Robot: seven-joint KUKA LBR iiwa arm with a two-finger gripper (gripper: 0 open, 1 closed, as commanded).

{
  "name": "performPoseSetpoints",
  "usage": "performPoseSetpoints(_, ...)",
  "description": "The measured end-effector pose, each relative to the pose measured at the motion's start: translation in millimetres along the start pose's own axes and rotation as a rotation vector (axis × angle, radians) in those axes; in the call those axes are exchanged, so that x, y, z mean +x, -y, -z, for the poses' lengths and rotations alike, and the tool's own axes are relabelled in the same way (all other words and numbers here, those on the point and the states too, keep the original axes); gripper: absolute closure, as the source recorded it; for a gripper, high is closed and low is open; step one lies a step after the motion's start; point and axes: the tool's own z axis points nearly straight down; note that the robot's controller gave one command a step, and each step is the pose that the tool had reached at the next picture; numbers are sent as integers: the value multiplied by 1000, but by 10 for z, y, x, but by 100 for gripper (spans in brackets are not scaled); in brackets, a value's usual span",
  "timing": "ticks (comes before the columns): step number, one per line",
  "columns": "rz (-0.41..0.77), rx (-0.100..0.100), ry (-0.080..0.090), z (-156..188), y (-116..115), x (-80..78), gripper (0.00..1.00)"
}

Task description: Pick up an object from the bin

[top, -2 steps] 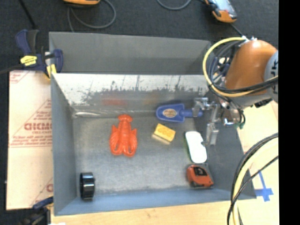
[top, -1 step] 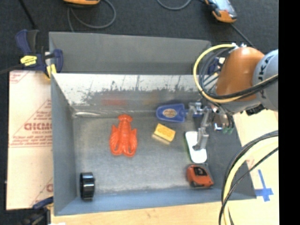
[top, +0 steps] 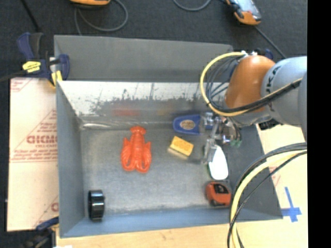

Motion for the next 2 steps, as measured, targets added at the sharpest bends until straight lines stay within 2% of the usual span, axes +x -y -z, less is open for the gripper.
performPoseSetpoints(1,94,2,-8,-155,-236,75,0)
performPoseSetpoints(2,106,1,-2,-136,-409,-51,0)
